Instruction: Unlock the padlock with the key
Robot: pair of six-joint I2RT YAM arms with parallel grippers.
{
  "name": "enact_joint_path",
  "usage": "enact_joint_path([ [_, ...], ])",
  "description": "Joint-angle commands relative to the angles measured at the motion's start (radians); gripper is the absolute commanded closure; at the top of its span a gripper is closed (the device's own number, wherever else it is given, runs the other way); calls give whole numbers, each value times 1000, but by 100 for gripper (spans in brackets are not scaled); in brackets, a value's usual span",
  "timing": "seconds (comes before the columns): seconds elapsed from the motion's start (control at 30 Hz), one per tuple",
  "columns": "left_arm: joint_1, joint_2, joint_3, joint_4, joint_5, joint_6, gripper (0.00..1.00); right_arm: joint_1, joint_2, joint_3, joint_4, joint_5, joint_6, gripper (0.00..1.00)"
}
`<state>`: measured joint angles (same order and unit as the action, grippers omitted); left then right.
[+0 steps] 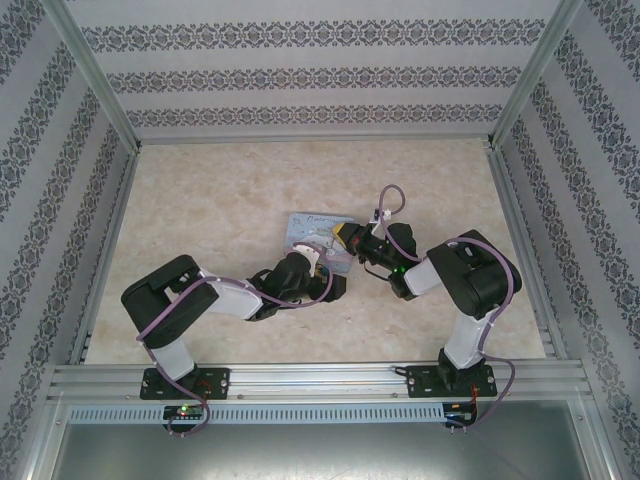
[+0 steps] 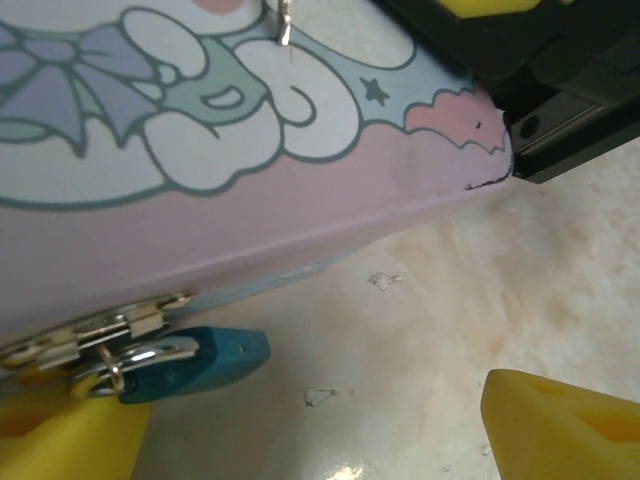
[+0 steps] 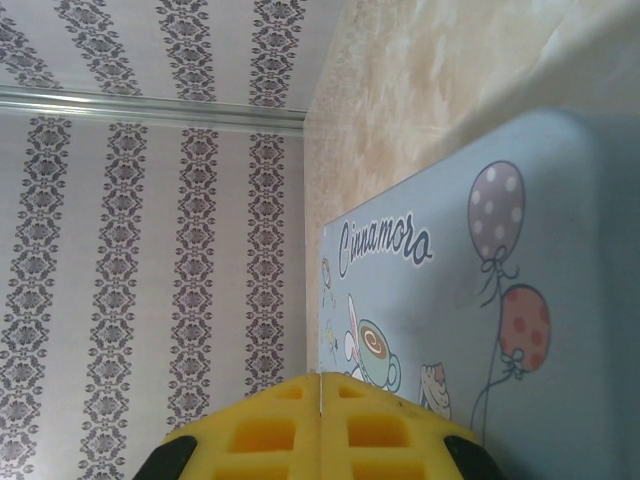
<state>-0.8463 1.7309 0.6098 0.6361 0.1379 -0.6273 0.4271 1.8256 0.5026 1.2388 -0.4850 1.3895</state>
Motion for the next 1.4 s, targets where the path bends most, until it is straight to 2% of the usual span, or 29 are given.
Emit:
enact_joint_path([
  [0.0,-14,16,-11,98,40,-50,14,-11,20,5,53,-14,0,100],
  [0.27,-14,60,-39,207,17,-137,14,-14,21,-7,69,-12,4,100],
  [0.6,-14,162,-82,466,4,-304,15,-14,17,-15,79,-8,9,100],
  [0.9,-35,197,-68,530,10,-350,16,-16,21,-13,85,-7,14,100],
  [1.1,-70,221,-71,597,-70,-401,17,-21,33,-10,94,-12,17,100],
  [1.37,-76,324,-39,676,-113,-474,19,-27,49,-18,115,-13,26,100],
])
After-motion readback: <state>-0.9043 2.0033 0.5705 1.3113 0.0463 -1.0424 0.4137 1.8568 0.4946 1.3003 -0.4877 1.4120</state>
